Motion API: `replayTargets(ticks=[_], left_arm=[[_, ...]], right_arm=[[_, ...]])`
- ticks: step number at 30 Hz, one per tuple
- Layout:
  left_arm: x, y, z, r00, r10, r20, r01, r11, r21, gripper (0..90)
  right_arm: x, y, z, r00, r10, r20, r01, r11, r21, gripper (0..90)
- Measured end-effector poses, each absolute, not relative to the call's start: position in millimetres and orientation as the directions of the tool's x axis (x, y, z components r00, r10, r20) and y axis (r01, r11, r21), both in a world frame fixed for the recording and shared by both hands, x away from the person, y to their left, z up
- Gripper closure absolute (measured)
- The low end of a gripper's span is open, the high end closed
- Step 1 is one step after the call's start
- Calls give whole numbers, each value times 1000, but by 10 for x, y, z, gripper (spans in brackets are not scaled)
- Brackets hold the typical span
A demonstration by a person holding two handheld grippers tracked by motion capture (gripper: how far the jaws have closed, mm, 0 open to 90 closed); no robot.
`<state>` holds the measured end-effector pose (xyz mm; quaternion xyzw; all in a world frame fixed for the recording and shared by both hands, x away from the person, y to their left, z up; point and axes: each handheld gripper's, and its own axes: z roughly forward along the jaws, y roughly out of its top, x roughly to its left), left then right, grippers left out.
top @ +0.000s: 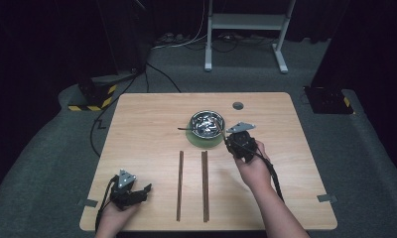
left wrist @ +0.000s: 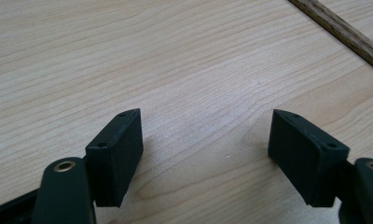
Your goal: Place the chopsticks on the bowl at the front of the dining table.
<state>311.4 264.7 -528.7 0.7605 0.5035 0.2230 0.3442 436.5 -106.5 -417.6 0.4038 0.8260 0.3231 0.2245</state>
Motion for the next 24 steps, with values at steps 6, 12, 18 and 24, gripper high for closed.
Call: replayTargets(ticks=[6,12,18,24], left_arm=[[3113,2645,-5287,391,920,-11,614,-252,748,264],[3114,2645,-5288,394,919,-10,613,-255,748,262],[3115,2647,-5288,396,918,-8,612,-257,748,262],[3115,2647,-5288,396,918,-8,613,-257,747,262]], right_arm=[[4544,-860,-4141,-583,801,-137,508,491,708,845],[4700,-691,-4128,-592,793,-145,499,502,706,846],[4914,-508,-4146,-590,794,-146,505,505,700,845],[5076,-381,-4142,-587,796,-148,514,508,692,845]])
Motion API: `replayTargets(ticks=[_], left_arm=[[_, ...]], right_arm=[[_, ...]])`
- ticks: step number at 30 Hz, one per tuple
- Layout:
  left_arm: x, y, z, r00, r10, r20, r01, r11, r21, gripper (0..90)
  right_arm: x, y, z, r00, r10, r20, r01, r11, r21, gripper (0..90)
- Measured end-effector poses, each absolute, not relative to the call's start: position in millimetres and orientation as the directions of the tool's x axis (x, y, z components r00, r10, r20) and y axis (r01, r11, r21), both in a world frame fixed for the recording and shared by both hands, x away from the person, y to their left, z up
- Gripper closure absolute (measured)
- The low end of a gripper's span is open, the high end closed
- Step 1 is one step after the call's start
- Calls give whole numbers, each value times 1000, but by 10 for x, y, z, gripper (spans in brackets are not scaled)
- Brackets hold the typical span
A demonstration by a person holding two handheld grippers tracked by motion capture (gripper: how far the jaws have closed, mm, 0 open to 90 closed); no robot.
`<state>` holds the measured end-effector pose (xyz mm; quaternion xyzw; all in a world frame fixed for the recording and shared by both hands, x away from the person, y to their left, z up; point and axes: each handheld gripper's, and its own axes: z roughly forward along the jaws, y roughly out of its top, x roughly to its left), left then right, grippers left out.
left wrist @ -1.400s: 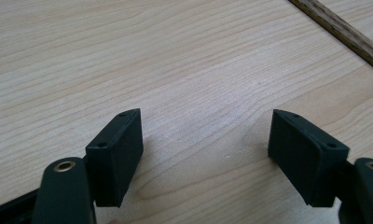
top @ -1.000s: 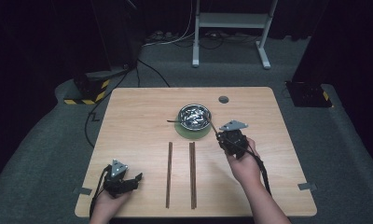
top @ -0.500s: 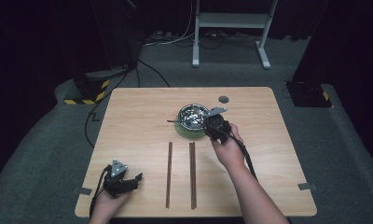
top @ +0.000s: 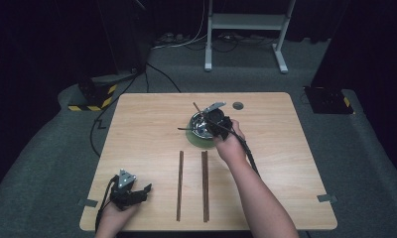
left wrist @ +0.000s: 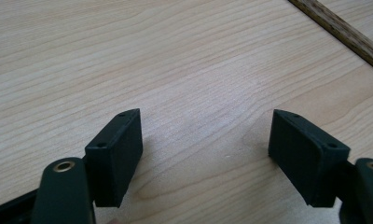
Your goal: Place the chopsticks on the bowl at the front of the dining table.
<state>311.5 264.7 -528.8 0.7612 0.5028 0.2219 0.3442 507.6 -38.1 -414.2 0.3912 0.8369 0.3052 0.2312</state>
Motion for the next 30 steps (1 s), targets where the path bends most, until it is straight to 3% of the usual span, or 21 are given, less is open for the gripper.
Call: replayTargets(ticks=[30], left_arm=[[3112,2642,-5289,402,916,-10,609,-259,750,263]], right_arm=[[5641,-26,-4413,-539,836,-105,570,454,685,842]])
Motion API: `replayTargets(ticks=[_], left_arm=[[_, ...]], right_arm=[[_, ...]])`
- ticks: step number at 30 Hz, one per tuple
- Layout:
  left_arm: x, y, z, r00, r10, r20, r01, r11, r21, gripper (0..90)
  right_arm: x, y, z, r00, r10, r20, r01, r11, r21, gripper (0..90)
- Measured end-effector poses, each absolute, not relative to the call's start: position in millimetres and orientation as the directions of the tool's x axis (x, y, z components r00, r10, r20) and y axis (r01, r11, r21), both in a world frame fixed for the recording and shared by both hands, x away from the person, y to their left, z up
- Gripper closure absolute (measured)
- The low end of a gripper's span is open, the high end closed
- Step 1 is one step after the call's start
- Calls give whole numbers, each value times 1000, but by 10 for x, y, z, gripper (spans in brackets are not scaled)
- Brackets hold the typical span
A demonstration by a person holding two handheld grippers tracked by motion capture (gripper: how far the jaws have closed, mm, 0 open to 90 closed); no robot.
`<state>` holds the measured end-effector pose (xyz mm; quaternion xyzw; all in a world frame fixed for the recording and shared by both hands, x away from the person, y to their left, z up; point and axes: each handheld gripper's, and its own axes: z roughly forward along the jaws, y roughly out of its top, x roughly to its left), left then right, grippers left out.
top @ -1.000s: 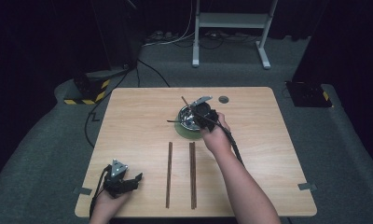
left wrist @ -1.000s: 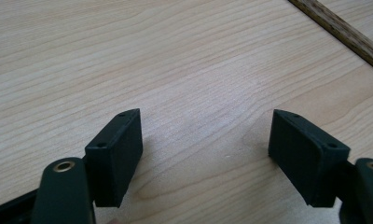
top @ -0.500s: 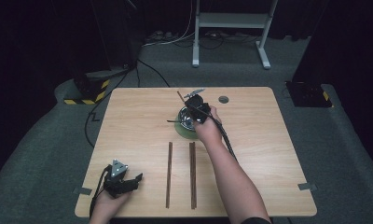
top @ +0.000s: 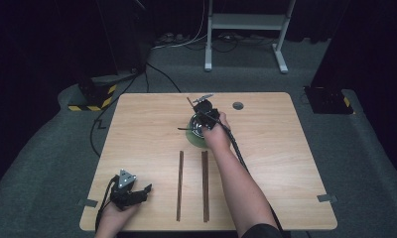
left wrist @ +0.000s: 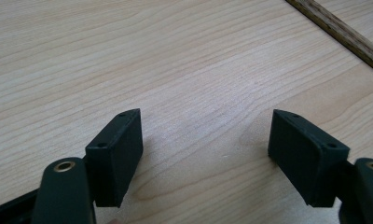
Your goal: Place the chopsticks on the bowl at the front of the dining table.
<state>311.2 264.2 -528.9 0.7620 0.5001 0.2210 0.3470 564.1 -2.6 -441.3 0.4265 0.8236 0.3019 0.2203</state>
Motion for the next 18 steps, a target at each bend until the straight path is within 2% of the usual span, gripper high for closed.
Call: replayTargets(ticks=[3,18], left_arm=[[3111,2645,-5288,407,913,-19,609,-256,751,267],[3112,2643,-5289,410,912,-15,607,-260,751,267]], right_arm=[[5657,13,-4484,-532,844,-66,596,429,679,842],[5772,58,-4603,-524,848,-80,616,442,651,838]])
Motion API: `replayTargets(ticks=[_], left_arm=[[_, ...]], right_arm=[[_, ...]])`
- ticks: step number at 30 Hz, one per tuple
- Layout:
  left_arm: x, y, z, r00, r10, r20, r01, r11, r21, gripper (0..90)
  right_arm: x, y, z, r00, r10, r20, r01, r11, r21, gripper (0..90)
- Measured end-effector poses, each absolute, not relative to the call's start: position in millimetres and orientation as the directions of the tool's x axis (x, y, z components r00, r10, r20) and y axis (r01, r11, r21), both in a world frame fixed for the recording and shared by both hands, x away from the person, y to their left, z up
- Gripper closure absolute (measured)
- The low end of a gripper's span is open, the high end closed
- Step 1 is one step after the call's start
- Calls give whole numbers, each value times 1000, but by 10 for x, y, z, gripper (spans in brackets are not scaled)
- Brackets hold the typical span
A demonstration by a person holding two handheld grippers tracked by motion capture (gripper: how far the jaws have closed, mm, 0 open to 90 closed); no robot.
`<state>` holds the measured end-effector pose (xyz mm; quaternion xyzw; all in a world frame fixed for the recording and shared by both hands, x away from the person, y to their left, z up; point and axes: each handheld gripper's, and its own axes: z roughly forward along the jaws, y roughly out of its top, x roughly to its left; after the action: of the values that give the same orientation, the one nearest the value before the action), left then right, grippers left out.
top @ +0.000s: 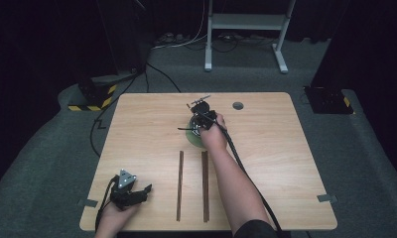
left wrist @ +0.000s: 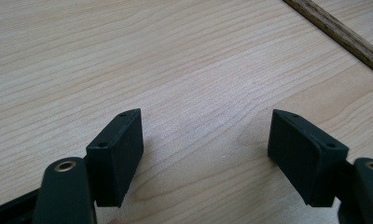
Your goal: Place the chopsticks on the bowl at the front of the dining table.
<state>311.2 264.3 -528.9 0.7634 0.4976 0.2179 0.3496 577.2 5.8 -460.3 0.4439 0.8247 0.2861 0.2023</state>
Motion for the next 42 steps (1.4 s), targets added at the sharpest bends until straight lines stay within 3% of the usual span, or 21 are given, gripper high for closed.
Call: replayTargets(ticks=[12,17,25,32,42], left_arm=[[3111,2641,-5288,410,912,-11,607,-263,750,267],[3113,2644,-5288,414,910,-13,606,-265,750,267],[3118,2640,-5288,418,908,-10,605,-270,749,268],[3121,2638,-5288,421,907,-11,604,-271,750,268],[3120,2637,-5288,419,908,-11,605,-270,749,268]], right_arm=[[5826,85,-4598,-522,850,-72,624,439,647,832],[5745,136,-4571,-492,858,-146,600,456,657,686],[5253,-65,-4406,-512,841,-177,534,473,701,632],[4672,-512,-4243,-495,861,-116,511,396,763,589],[4131,-891,-4613,-474,879,-47,573,349,742,546]])
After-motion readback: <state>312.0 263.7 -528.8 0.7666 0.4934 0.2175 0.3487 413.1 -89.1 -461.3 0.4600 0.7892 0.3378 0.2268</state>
